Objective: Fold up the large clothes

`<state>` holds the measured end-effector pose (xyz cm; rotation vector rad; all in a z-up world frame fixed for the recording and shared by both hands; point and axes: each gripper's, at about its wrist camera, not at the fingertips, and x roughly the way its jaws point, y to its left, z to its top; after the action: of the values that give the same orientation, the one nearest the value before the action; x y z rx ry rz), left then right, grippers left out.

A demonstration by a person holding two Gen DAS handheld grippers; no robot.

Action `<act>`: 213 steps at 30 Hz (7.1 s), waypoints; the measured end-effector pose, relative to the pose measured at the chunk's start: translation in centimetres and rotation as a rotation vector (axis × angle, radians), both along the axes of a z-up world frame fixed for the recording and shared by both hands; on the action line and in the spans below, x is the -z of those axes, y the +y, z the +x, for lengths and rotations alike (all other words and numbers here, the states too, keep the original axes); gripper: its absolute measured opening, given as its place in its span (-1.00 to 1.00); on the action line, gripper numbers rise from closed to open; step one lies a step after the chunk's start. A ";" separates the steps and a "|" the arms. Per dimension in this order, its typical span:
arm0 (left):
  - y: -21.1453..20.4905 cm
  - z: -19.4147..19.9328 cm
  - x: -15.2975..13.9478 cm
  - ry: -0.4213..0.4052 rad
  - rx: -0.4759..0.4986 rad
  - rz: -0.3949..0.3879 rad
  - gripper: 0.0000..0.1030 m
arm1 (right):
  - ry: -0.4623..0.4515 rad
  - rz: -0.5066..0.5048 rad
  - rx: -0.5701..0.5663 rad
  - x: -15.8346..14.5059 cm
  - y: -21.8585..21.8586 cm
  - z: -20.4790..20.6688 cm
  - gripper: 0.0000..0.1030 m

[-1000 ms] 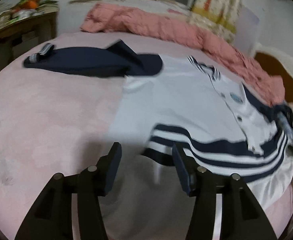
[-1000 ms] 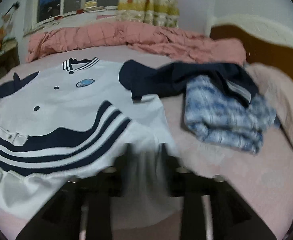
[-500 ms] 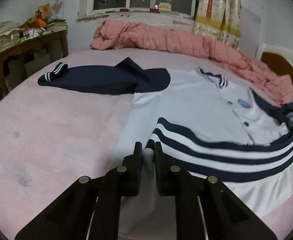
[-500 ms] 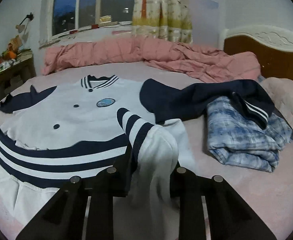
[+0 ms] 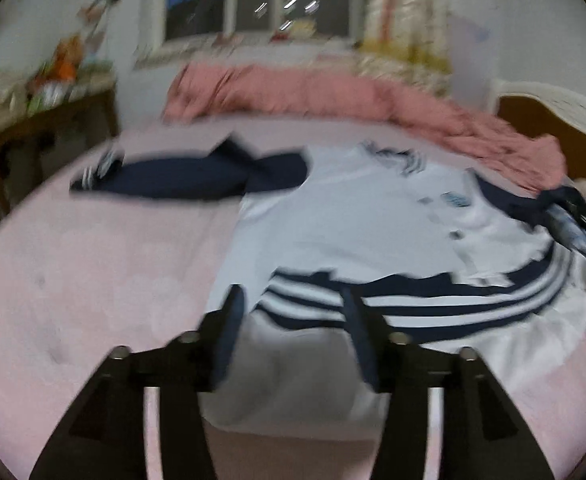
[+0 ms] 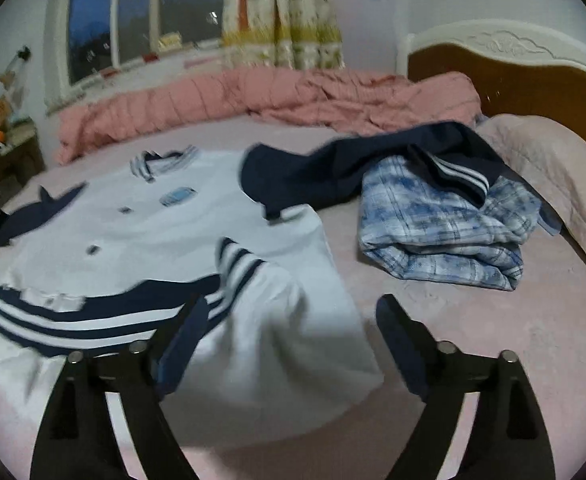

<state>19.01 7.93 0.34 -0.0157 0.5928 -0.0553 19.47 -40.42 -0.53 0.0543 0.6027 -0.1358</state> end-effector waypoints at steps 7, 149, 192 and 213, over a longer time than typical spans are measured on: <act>-5.6 -1.5 0.1 0.094 0.346 0.197 0.81 | 0.123 -0.214 -0.429 2.1 8.3 -3.4 1.00; 9.4 -3.0 -2.9 -0.112 -0.170 -0.035 1.00 | -0.114 0.050 0.024 -0.4 4.3 -7.1 -0.11; -4.3 8.0 -2.4 -0.070 0.190 -0.037 -0.87 | 0.023 -0.035 -0.190 1.2 13.3 0.2 0.73; 14.3 4.0 1.1 0.003 -0.279 -0.363 0.46 | 0.010 -0.037 -0.205 1.6 13.2 -0.7 0.74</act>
<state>23.02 22.26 -0.72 -0.4501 0.5727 0.1082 18.81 -27.23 -2.09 -0.0437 0.6115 0.0521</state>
